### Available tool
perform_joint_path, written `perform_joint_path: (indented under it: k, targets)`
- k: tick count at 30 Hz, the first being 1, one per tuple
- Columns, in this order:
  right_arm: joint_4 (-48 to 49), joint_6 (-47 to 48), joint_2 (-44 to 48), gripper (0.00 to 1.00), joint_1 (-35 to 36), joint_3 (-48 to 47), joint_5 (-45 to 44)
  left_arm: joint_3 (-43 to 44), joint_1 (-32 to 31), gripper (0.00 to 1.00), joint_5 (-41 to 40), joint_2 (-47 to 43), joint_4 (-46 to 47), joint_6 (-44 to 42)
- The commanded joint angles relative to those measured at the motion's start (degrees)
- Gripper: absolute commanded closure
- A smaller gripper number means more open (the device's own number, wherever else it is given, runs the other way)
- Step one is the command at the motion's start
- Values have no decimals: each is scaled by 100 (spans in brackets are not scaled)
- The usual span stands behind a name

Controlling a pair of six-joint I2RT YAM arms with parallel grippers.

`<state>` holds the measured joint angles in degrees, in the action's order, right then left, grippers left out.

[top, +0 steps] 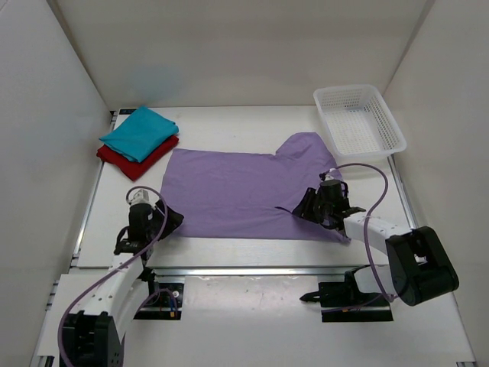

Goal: Fold and stack the t-shirts
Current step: Fold the flattened tshirt in 1/3 of the way

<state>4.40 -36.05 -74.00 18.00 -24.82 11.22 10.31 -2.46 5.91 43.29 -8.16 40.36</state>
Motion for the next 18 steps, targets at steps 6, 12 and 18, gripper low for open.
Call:
perform_joint_path:
  k: [6, 12, 18]
  targets:
    - [122, 19, -361, 73, 1, -189, 38, 446, -1088, 32, -548, -532, -344, 41]
    - [122, 2, -370, 89, 11, -497, 108, 280, -1941, 33, -741, -84, 173, 366]
    - [8, 142, -1106, 100, -244, -1270, 547, 16, -2487, 34, -820, 118, 561, 693]
